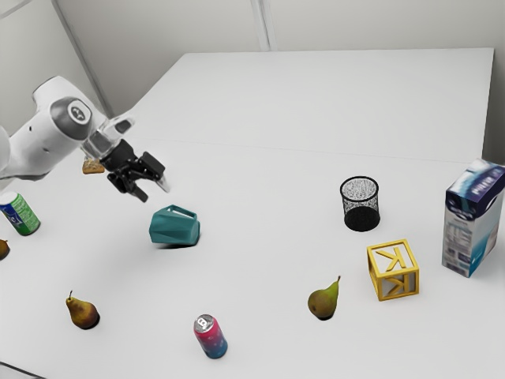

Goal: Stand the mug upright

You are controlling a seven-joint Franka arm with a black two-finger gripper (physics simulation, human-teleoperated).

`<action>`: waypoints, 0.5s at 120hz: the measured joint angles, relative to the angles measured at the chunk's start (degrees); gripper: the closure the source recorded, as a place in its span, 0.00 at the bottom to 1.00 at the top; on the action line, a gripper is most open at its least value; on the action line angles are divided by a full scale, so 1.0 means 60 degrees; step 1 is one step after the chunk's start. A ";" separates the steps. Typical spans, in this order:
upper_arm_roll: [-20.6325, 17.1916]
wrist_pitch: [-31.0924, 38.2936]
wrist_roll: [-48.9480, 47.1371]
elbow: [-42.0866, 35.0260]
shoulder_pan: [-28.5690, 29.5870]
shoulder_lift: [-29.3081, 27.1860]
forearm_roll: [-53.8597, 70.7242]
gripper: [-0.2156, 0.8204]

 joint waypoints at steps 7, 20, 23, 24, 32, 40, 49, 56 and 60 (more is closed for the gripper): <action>0.0005 0.0098 0.0482 0.0000 0.0237 0.0127 -0.0117 0.21; 0.0006 0.0221 0.1264 -0.0001 0.0416 0.0341 -0.0249 0.21; 0.0006 0.0241 0.1425 -0.0005 0.0440 0.0402 -0.0285 0.21; 0.0006 0.0247 0.1477 -0.0006 0.0448 0.0426 -0.0298 0.21; 0.0006 0.0288 0.1861 -0.0007 0.0523 0.0626 -0.0381 0.21; 0.0006 0.0318 0.2194 -0.0005 0.0595 0.0851 -0.0431 0.21; 0.0006 0.0323 0.2500 0.0007 0.0726 0.1084 -0.0464 0.21; 0.0006 0.0310 0.2712 0.0055 0.0803 0.1251 -0.0511 0.21; 0.0006 0.0303 0.2825 0.0076 0.0818 0.1328 -0.0573 0.21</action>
